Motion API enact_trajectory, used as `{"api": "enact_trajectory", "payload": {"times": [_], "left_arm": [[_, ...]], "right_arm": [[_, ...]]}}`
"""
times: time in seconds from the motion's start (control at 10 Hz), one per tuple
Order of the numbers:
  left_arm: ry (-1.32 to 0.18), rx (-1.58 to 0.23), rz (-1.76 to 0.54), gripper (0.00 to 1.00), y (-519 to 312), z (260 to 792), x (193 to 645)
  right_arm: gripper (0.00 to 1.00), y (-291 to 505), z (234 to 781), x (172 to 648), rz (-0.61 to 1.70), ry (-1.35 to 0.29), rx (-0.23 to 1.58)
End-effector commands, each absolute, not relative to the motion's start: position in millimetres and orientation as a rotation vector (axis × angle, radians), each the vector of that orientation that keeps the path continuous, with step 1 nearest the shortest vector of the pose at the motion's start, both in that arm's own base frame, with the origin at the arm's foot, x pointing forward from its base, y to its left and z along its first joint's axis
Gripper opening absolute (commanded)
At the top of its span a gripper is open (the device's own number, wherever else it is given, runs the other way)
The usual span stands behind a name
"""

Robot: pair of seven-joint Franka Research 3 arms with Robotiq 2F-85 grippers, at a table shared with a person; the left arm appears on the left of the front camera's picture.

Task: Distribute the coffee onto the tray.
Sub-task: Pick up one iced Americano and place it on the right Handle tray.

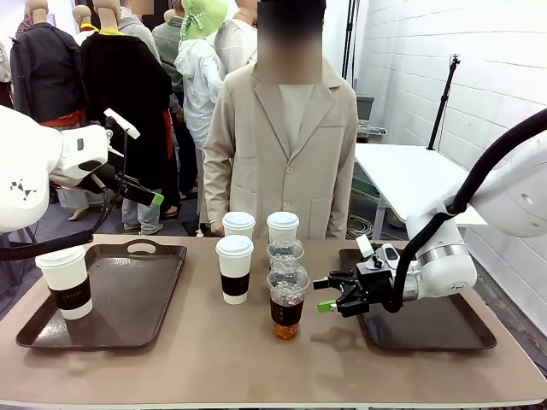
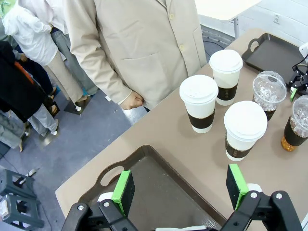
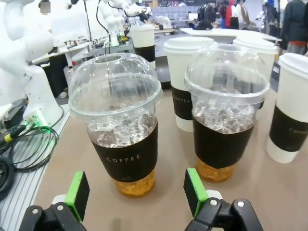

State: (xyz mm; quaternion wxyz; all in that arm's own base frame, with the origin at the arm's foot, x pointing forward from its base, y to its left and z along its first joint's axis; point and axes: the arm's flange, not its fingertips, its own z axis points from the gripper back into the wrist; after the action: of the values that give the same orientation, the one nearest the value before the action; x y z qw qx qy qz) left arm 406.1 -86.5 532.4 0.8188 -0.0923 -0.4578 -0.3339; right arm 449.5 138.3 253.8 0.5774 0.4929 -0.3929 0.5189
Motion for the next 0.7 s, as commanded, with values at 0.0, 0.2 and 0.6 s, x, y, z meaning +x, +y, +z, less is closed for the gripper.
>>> {"api": "enact_trajectory", "payload": {"times": [0.0, 0.2, 0.6], "left_arm": [[-0.967, -0.19, -0.711, 1.0, -85.9, 533.2, 405.0], [-0.967, -0.19, -0.711, 1.0, -85.9, 533.2, 405.0], [-0.967, -0.19, -0.711, 1.0, -85.9, 533.2, 405.0]], "right_arm": [[1.0, 149.8, 247.2, 452.7, 1.212, -0.957, 1.145], [1.0, 155.2, 246.4, 449.5, 1.21, -0.963, 1.17], [1.0, 167.9, 238.3, 448.7, 1.227, -0.991, 1.193]]}}
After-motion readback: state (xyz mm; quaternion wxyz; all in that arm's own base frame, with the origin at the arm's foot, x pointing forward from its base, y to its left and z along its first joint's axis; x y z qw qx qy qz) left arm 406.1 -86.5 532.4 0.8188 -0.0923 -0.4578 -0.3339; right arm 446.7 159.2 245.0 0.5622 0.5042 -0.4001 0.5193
